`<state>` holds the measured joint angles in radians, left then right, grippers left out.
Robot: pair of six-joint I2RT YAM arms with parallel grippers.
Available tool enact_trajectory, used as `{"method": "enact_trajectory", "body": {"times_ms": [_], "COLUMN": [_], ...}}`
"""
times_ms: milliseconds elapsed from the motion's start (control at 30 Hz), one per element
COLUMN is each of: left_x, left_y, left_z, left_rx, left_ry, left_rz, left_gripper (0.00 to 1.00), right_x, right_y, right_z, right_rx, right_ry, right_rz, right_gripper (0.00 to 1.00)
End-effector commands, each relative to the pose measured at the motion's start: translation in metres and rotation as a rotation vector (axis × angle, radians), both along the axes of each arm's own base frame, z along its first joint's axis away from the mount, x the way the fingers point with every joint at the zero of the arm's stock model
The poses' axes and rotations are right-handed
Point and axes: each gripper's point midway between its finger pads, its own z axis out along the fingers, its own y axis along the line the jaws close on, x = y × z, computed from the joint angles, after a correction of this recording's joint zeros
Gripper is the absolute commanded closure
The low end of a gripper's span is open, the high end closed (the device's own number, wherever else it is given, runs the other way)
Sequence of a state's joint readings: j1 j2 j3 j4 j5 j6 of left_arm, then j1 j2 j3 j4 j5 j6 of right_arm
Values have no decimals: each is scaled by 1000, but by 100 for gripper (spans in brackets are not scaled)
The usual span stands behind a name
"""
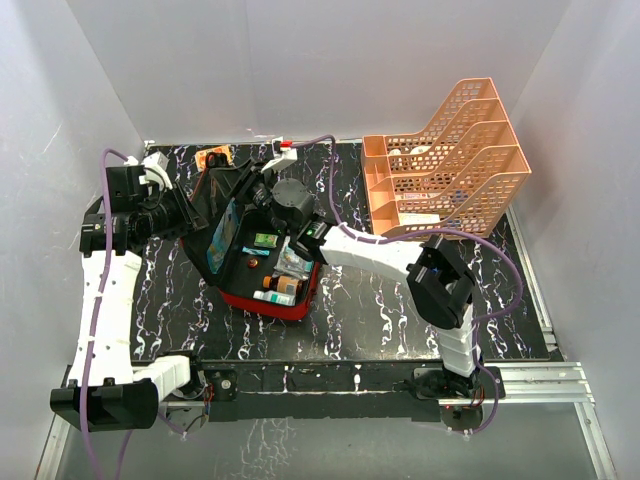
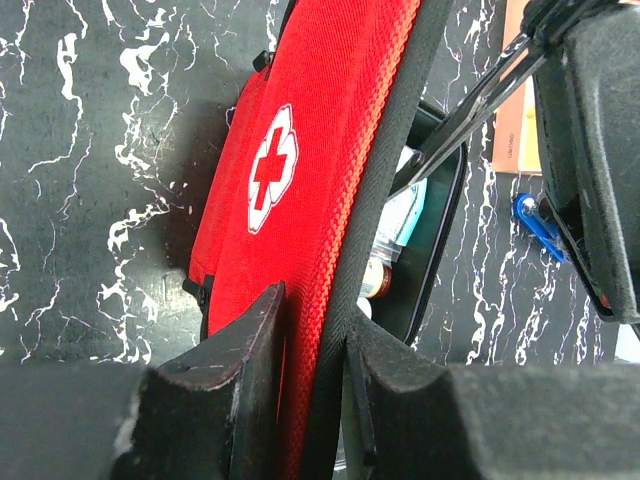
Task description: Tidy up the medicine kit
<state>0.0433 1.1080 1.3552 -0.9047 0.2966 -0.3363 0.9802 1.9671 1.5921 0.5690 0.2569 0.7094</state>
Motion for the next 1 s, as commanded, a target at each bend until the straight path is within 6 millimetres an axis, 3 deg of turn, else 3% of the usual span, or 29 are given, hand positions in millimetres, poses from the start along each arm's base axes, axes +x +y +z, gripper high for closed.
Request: {"method": "enact_trajectory", "body": {"times_ms": [0, 200, 667, 967], "left_x": [-6, -4, 1, 2], "left_y": [-3, -3, -3, -5], "left_z": [17, 21, 28, 30], "left_rx": [-4, -5, -9, -18], "left_ry": [-36, -43, -71, -77], "left_rz": [-13, -12, -14, -20], "left_gripper": [77, 79, 81, 81], "right_x": [-4, -9, -40, -45], "right_y": [-4, -4, 3, 1], "right_z": [47, 36, 1, -12], "right_rx": [121, 115, 98, 97], "right_ry": [-62, -32, 118, 223], "right_rz": [-8, -1, 99, 103], "right_gripper": [83, 83, 81, 80]}}
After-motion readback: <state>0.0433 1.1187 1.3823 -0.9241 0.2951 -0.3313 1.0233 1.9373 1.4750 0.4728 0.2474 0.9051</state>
